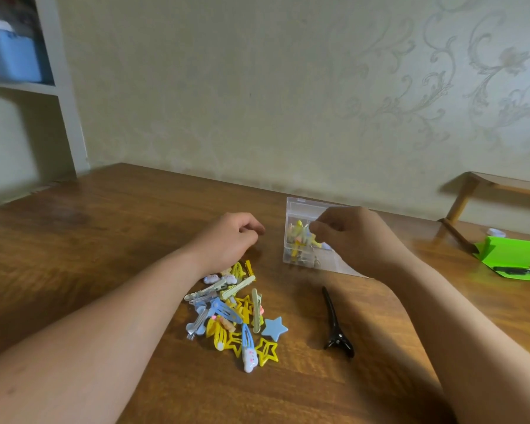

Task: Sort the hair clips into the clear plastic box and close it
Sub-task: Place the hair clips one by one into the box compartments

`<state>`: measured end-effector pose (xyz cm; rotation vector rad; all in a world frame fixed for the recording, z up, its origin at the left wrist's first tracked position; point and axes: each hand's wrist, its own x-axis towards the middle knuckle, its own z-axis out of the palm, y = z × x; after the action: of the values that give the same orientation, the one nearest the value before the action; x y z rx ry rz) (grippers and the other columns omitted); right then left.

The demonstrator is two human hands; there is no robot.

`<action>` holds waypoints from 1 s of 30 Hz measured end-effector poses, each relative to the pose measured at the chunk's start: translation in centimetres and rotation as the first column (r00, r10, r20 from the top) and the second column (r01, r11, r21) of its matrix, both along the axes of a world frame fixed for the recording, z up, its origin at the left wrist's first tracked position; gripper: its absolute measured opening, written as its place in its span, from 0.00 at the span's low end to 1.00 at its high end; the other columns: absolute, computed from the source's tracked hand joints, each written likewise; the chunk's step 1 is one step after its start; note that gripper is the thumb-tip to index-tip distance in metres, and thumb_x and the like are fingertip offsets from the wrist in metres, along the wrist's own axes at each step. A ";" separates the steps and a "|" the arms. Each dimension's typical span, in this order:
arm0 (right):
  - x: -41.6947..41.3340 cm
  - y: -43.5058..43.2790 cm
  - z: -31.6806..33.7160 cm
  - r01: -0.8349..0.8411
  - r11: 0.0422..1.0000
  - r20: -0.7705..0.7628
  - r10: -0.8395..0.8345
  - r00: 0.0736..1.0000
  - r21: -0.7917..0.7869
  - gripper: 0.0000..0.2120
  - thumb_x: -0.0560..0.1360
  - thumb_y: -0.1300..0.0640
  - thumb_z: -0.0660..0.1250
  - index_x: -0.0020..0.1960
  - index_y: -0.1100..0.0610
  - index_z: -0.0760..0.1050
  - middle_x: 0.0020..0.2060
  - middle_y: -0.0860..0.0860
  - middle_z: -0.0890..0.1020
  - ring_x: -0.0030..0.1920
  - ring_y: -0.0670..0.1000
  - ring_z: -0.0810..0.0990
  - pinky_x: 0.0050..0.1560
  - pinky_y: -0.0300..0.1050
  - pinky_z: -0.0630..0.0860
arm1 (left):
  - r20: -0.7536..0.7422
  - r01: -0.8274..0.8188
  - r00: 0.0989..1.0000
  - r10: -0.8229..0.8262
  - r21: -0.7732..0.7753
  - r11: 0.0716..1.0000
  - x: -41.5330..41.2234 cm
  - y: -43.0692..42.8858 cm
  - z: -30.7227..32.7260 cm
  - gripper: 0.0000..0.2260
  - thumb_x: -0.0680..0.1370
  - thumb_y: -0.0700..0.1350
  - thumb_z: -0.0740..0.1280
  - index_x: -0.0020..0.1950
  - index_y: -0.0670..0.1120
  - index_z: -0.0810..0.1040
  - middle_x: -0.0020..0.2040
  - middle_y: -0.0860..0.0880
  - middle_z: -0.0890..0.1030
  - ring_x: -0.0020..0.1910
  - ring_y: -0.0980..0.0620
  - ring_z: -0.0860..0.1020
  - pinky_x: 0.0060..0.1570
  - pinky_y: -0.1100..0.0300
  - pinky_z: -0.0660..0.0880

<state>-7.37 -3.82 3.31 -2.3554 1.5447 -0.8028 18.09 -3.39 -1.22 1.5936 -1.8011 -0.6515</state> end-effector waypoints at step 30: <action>-3.2 -1.2 1.1 0.134 0.990 0.326 -0.141 0.935 0.044 0.03 0.80 0.55 0.73 0.52 0.54 0.82 0.40 0.48 0.87 0.40 0.47 0.86 0.42 0.47 0.84 | -0.037 -0.012 0.999 0.013 0.005 1.000 0.0 -0.2 -0.2 0.13 0.86 0.46 0.63 0.62 0.58 0.84 0.58 0.55 0.85 0.58 0.48 0.84 0.64 0.41 0.80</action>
<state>-10.57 -5.04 4.40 -1.9862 1.5728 -1.1381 18.07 -3.59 -1.39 1.5847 -1.7628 -0.6755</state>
